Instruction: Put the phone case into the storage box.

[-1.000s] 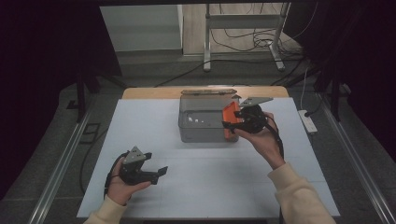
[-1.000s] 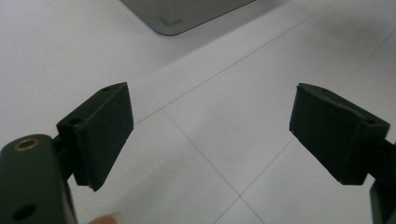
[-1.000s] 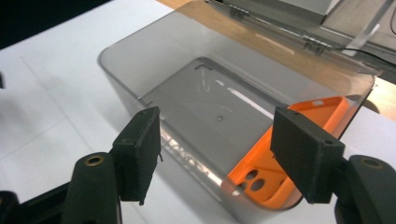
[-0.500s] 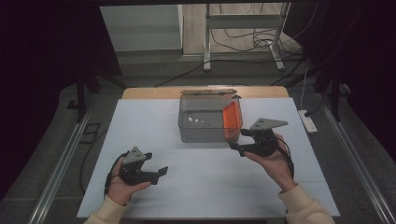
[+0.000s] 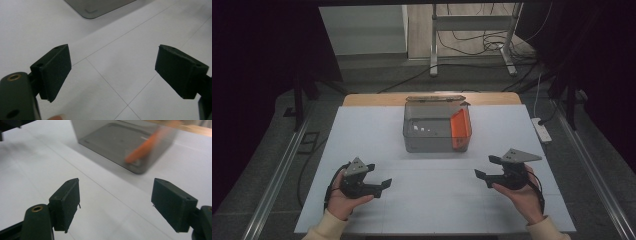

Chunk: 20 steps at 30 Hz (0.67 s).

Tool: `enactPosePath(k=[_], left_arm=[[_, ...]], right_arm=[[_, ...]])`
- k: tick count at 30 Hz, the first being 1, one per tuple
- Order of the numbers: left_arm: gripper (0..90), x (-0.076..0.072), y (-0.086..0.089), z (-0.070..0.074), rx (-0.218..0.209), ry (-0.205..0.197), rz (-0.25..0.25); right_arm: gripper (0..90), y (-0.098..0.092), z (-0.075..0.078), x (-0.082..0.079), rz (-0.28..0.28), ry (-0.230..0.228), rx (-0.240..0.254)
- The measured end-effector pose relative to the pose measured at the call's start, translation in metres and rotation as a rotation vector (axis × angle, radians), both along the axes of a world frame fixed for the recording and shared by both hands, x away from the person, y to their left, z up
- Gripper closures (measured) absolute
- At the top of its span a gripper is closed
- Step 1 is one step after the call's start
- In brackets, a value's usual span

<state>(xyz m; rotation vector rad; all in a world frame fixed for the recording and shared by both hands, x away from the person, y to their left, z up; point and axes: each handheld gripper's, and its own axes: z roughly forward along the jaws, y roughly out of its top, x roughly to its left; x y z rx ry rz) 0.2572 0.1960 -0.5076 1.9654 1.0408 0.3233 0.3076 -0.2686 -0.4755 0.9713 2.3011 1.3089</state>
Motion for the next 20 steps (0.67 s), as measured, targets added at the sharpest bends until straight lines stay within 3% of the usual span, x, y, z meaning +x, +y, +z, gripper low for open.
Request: enactPosePath(k=[5,15,20], left_arm=[[13.5,0.001,0.002,-0.002,-0.005,-0.010,0.004],[13.5,0.003,0.004,-0.005,-0.006,-0.008,0.007],[13.5,0.003,0.005,-0.005,-0.006,-0.011,0.011]], right_arm=[[24.0,-0.018,-0.012,-0.002,-0.028,0.012,0.040],[23.5,-0.017,-0.024,0.000,-0.015,0.019,-0.012],[23.3,-0.016,-0.025,0.001,-0.015,0.019,-0.016]])
